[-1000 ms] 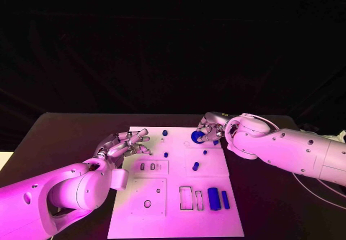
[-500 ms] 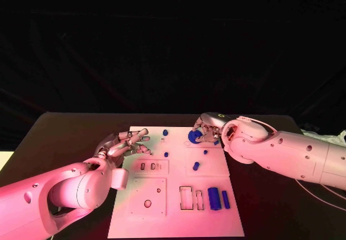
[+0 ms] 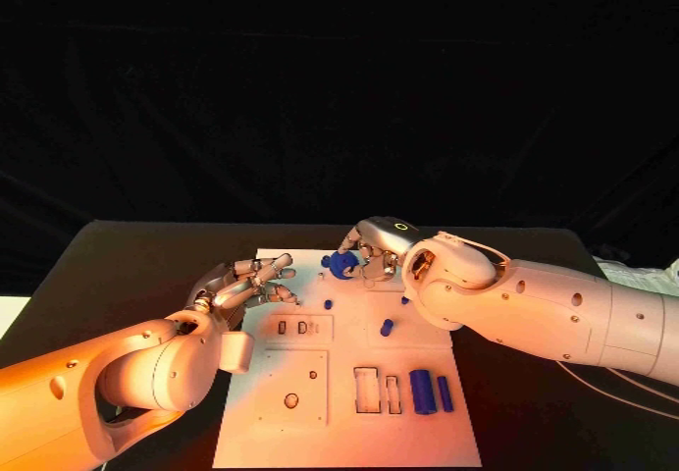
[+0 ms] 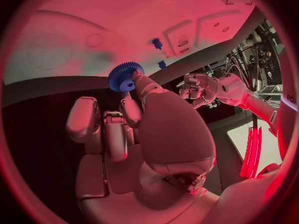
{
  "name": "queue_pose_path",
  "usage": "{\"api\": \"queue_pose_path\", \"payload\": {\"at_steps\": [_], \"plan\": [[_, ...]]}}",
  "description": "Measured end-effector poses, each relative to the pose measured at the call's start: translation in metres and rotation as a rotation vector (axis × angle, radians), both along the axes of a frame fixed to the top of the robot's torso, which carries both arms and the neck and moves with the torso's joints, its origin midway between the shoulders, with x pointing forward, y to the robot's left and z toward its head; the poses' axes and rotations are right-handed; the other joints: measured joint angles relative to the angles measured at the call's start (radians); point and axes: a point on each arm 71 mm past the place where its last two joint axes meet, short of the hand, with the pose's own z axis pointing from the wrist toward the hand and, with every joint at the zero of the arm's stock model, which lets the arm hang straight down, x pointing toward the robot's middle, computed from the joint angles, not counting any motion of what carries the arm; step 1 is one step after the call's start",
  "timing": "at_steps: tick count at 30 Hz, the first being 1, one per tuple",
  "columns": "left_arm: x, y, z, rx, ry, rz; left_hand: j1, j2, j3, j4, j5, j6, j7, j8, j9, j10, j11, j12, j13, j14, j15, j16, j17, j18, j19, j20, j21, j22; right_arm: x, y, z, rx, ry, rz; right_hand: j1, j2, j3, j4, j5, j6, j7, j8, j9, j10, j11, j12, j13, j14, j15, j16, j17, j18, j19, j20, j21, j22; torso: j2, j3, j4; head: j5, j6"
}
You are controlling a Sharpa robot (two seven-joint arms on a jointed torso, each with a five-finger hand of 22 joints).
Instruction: Assemble the parts on the task board
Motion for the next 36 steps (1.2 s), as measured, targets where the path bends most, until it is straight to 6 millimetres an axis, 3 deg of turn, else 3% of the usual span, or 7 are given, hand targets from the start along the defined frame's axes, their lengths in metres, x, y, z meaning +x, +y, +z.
{"api": "queue_pose_path", "payload": {"at_steps": [5, 16, 20, 23, 29, 32, 36], "plan": [[0.0, -0.001, 0.0, -0.001, 0.0, -0.003, 0.0, 0.0, 0.0, 0.0, 0.0, 0.0, 0.0, 0.0, 0.0, 0.0, 0.0, 0.0, 0.0, 0.0, 0.0, 0.0, 0.0, 0.0, 0.0, 0.0, 0.0, 0.0, 0.001, 0.02, -0.002, 0.001, 0.001, 0.027, -0.01, -0.003, 0.0, 0.001, 0.0, 0.0, 0.0, 0.0, 0.0, 0.0, 0.0, -0.007, -0.005, 0.0, 0.0, 0.0, 0.0, 0.0, 0.0, 0.0, 0.0, -0.001, 0.0, -0.0005, 0.0004, 0.003, -0.002], [0.0, -0.001, 0.0, -0.002, 0.0, -0.005, 0.0, 0.0, 0.0, 0.0, 0.0, 0.0, 0.0, 0.0, 0.0, 0.0, 0.0, 0.0, 0.001, -0.004, 0.004, 0.0, 0.002, 0.0, 0.0, 0.0, 0.0, 0.002, 0.005, 0.036, -0.015, -0.028, 0.033, 0.039, -0.021, -0.013, 0.014, 0.009, 0.0, 0.003, -0.003, -0.001, 0.0, -0.007, 0.008, -0.027, -0.018, 0.0, 0.0, 0.0, 0.0, 0.0, 0.0, 0.0, 0.0, -0.001, 0.001, 0.0008, -0.002, 0.01, -0.005], [0.0, -0.002, 0.0, -0.003, 0.0, -0.006, 0.0, 0.0, 0.0, 0.0, 0.0, 0.0, 0.0, 0.0, 0.0, 0.0, 0.0, 0.0, 0.001, -0.004, 0.004, 0.0, 0.002, 0.0, 0.0, 0.0, 0.0, 0.002, 0.007, 0.039, -0.018, -0.036, 0.04, 0.036, -0.034, -0.022, 0.023, 0.01, -0.001, 0.0, 0.0, -0.03, 0.001, -0.031, 0.021, -0.068, -0.049, 0.0, 0.005, -0.004, 0.0, 0.0, -0.002, 0.002, 0.0, -0.012, 0.001, 0.0014, -0.0023, 0.012, -0.007], [0.0, -0.002, 0.0, -0.003, 0.0, -0.006, 0.0, 0.0, 0.0, 0.0, 0.0, 0.0, 0.0, 0.0, 0.0, 0.0, 0.0, 0.0, 0.001, -0.004, 0.004, 0.0, 0.002, 0.0, 0.0, 0.0, 0.0, 0.002, 0.008, 0.04, -0.019, -0.04, 0.042, 0.031, -0.052, -0.017, 0.035, 0.01, -0.019, -0.06, 0.026, -0.048, 0.01, -0.06, 0.038, -0.112, -0.083, 0.0, 0.018, -0.01, 0.0, 0.0, -0.016, 0.016, -0.009, -0.029, 0.001, 0.0014, -0.0022, 0.012, -0.008], [0.0, -0.002, 0.0, -0.003, 0.001, -0.006, 0.0, 0.0, 0.0, 0.0, 0.0, 0.0, 0.0, 0.0, 0.0, 0.0, 0.0, 0.0, 0.001, -0.004, 0.004, 0.0, 0.002, 0.0, 0.0, 0.0, 0.0, 0.002, 0.01, 0.041, -0.02, -0.044, 0.043, 0.024, -0.068, -0.043, 0.04, 0.012, -0.025, -0.148, 0.039, -0.051, -0.005, -0.116, 0.052, -0.197, -0.151, 0.0, 0.033, -0.021, 0.0, 0.0, -0.029, 0.029, -0.026, -0.06, 0.001, 0.0025, -0.002, 0.013, -0.009], [0.0, -0.002, 0.0, -0.003, 0.001, -0.006, 0.0, 0.0, 0.0, 0.0, 0.0, 0.0, 0.0, 0.0, 0.0, 0.0, 0.0, 0.0, 0.001, -0.004, 0.004, 0.0, 0.002, 0.0, 0.0, 0.0, 0.0, 0.002, 0.011, 0.041, -0.021, -0.046, 0.044, 0.022, -0.069, -0.055, 0.031, 0.022, -0.029, -0.225, 0.047, -0.051, -0.008, -0.149, 0.059, -0.243, -0.192, 0.0, 0.04, -0.021, 0.0, 0.0, -0.038, 0.038, -0.035, -0.076, 0.001, 0.0025, -0.0021, 0.014, -0.009], [0.0, -0.002, 0.0, -0.003, 0.001, -0.006, 0.0, 0.0, 0.0, 0.0, 0.0, 0.0, 0.0, 0.0, 0.0, 0.0, 0.0, 0.0, 0.001, -0.004, 0.004, 0.0, 0.002, 0.0, 0.0, 0.0, 0.0, 0.002, 0.011, 0.042, -0.021, -0.047, 0.044, 0.021, -0.07, -0.064, 0.016, 0.031, -0.029, -0.279, 0.053, -0.055, -0.009, -0.16, 0.062, -0.265, -0.213, 0.0, 0.04, -0.025, 0.0, 0.0, -0.043, 0.042, -0.039, -0.086, 0.001, 0.0025, -0.0027, 0.015, -0.01]]}}
